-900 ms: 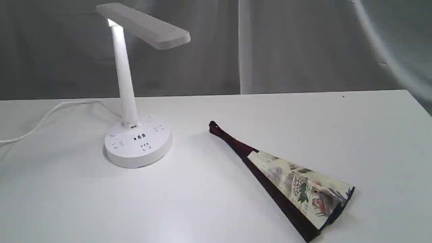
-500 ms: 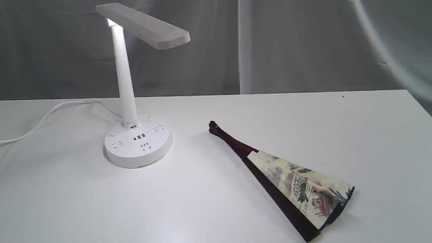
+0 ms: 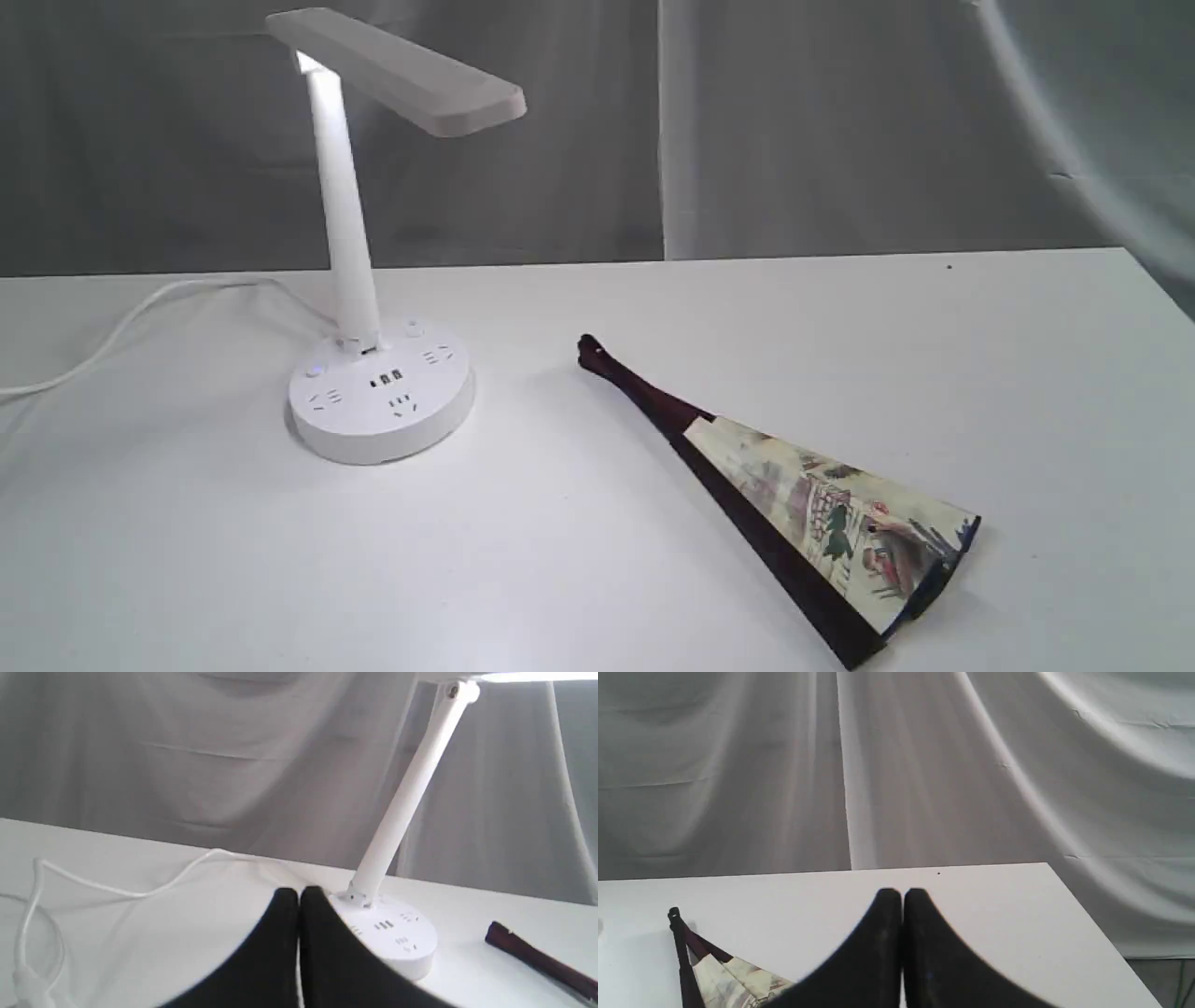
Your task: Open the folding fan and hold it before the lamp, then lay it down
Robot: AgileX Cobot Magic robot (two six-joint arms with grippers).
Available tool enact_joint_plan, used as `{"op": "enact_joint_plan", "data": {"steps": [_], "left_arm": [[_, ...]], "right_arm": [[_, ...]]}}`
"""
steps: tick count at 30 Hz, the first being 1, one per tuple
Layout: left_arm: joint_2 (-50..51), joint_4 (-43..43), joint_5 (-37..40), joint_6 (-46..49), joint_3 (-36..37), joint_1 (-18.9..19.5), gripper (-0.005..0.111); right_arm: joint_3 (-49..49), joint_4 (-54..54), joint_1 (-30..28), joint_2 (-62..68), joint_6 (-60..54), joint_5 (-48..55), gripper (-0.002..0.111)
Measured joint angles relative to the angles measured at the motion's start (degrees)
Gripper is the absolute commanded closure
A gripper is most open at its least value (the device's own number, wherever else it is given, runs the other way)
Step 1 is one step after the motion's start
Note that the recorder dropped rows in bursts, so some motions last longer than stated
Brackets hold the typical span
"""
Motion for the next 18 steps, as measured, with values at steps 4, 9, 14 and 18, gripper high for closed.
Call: {"op": "enact_joint_plan", "data": {"steps": [4, 9, 14, 18], "left_arm": [[0.0, 0.0, 1.4, 0.0, -4.6, 0.0, 0.107], [0.0, 0.0, 8.4, 0.0, -10.3, 0.0, 0.107], [-0.1, 0.0, 16.6, -0.1, -16.9, 0.0, 0.107], [-0.2, 0.0, 23.8, -0.2, -21.5, 0.0, 0.107]], "right_arm": [[-3.6, 0.1, 0.0, 0.0, 0.0, 0.9, 0.108], [-10.7, 0.1, 0.0, 0.0, 0.0, 5.4, 0.108], [-15.1, 0.1, 0.0, 0.0, 0.1, 10.5, 0.108], [-17.0, 0.1, 0.0, 0.0, 0.1, 12.8, 0.108]]}}
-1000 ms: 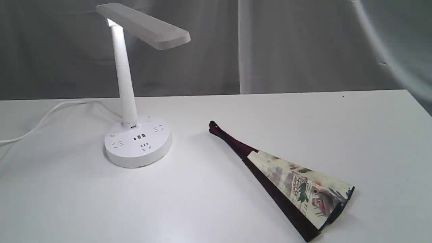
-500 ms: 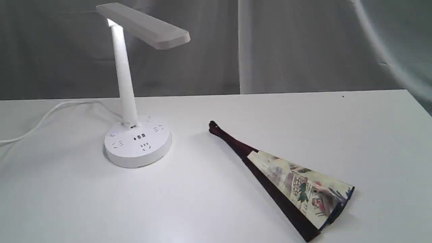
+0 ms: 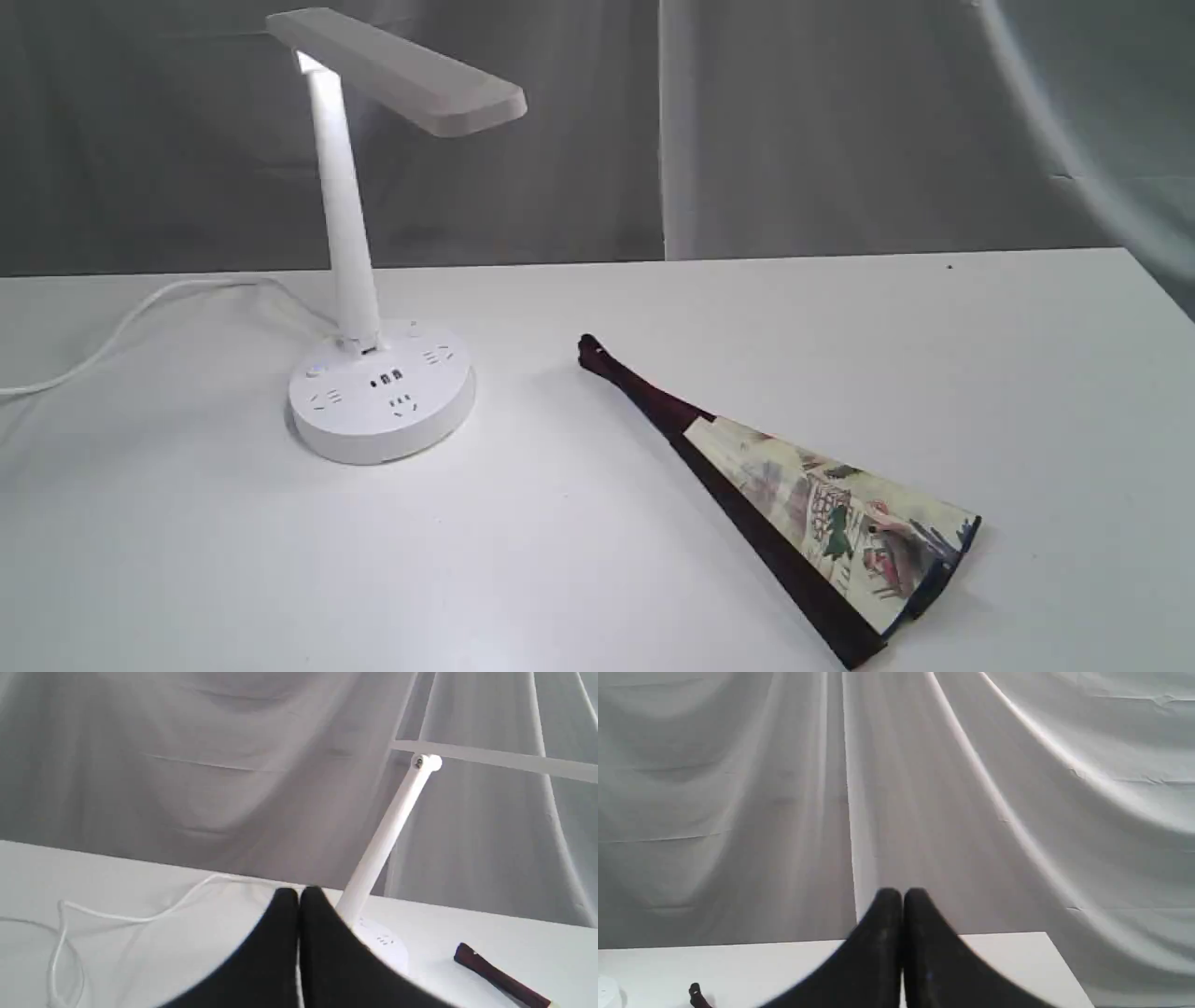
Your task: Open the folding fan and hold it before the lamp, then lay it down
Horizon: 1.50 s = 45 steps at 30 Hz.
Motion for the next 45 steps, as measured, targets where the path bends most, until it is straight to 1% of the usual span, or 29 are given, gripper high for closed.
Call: {"op": "enact_joint_plan", "data": {"steps": [3, 7, 15, 19, 21, 26, 31, 36, 39, 45], "left_arm": [[0.1, 0.0, 4.8, 0.0, -2.3, 0.0, 0.107], [1.5, -0.4, 8.1, 0.0, -3.8, 0.0, 0.107], [12.1, -5.0, 10.9, 0.0, -7.7, 0.0, 0.107], [18.9, -7.1, 13.8, 0.0, -9.9, 0.0, 0.107], [22.1, -7.3, 14.7, 1.0, -10.7, 0.0, 0.107], [30.3, -8.8, 16.8, 9.4, -11.7, 0.0, 0.107], [37.4, -13.3, 16.1, 13.0, -11.7, 0.0, 0.106], [43.1, -17.9, 9.3, 16.8, -11.7, 0.0, 0.106], [46.0, -18.9, 7.1, 17.1, -11.7, 0.0, 0.106], [52.7, -19.4, 6.7, 18.7, -11.7, 0.0, 0.106]], "right_arm": [[-0.6, 0.0, 0.0, 0.3, 0.1, 1.5, 0.108], [-2.4, 0.0, 0.0, 4.2, 0.1, 4.6, 0.108], [-7.2, 0.0, 0.0, 16.8, 0.1, 7.6, 0.108], [-9.4, 0.0, 0.0, 22.3, 0.1, 8.0, 0.108], [-11.0, 0.0, 0.0, 25.2, 0.1, 8.2, 0.108], [-14.3, 0.4, 0.0, 31.4, 0.1, 8.2, 0.108], [-17.1, 2.8, 0.0, 37.6, 0.1, 8.2, 0.108], [-19.1, 5.9, 0.0, 44.3, 0.3, 8.2, 0.108], [-19.2, 6.1, 0.0, 47.9, 0.3, 6.7, 0.108], [-19.2, 6.1, 0.0, 52.5, 0.3, 4.5, 0.108]]}}
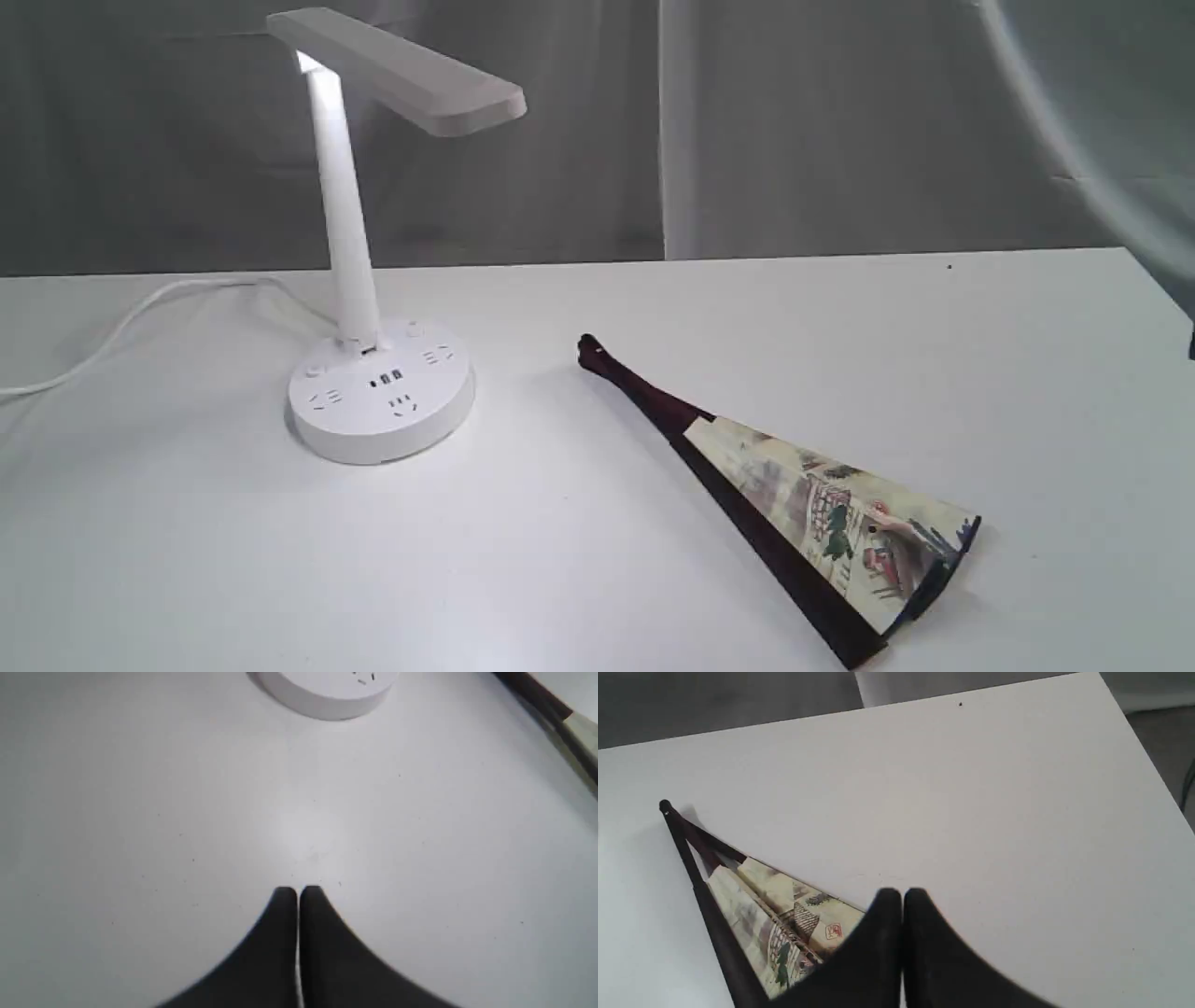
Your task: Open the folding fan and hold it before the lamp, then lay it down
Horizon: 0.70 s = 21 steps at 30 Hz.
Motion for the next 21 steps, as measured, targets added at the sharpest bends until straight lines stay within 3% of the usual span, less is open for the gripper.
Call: {"op": "enact_joint_plan", "data": {"steps": [13, 21], "left_arm": [[11.9, -2.2, -0.4, 0.2, 0.0, 0.0, 0.107], [15.9, -5.6, -0.9, 3.1, 0.0, -1.3, 0.107]], "right_arm": [[-0.5, 3.3, 0.0, 12.3, 0.0, 2.9, 0.108], [-9.1, 3.6, 0.0, 21.4, -0.8, 12.1, 0.108]]}}
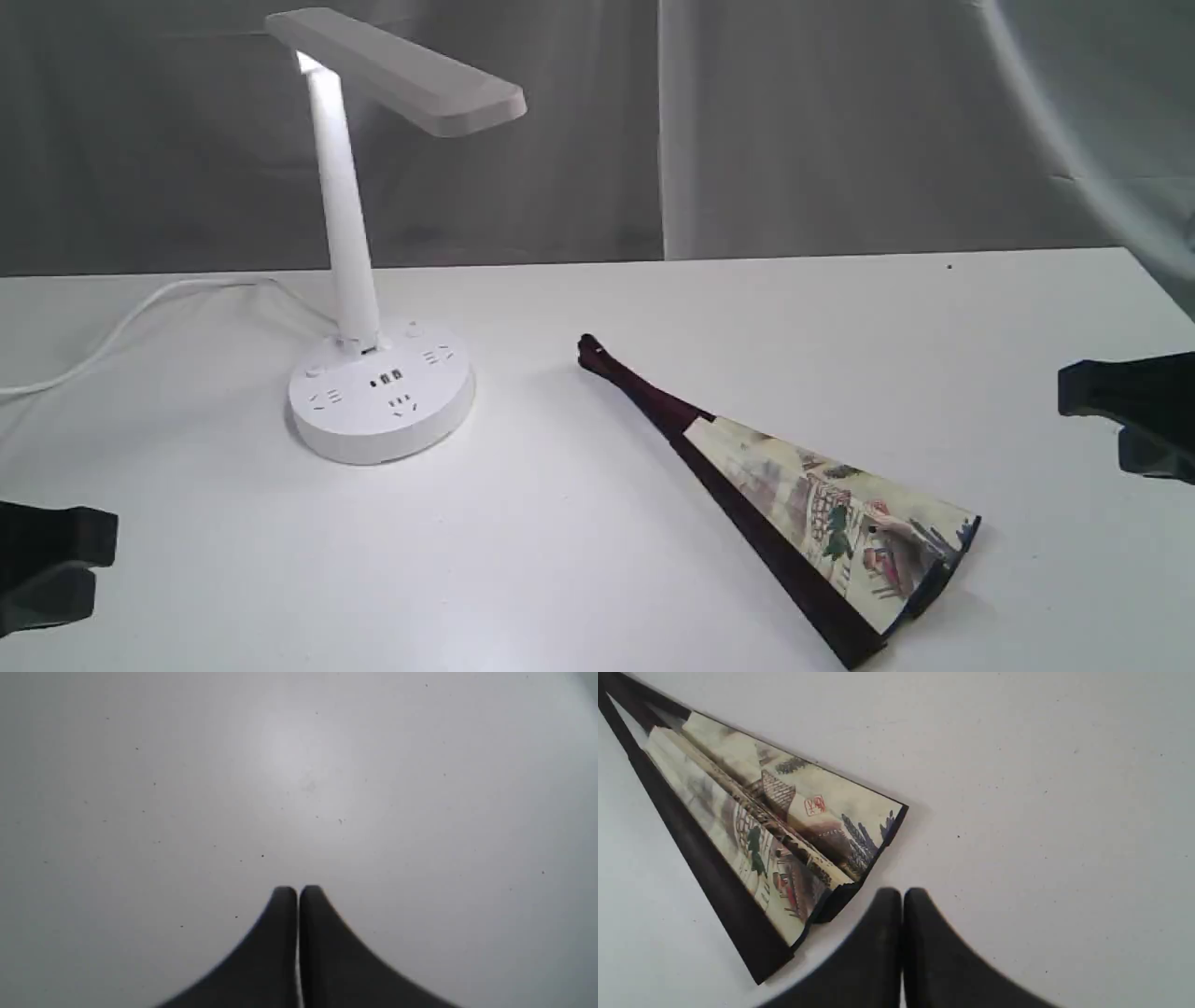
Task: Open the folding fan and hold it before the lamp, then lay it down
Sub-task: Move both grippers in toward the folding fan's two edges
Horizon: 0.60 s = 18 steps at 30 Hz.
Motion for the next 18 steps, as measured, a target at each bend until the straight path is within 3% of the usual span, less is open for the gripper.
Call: {"op": "enact_joint_plan", "data": {"steps": [11, 18], "left_arm": [[7.6, 2.1, -4.0, 0.2, 0.0, -11.7, 0.107], [14.7, 2.2, -5.5, -0.8, -4.3, -19.7, 0.101]], "right_arm": [[-4.8, 0.1, 0.0, 8.6, -2.2, 3.1, 0.107], [-4.8, 3.9, 0.0, 14.0, -5.2, 3.4, 0.083]]}}
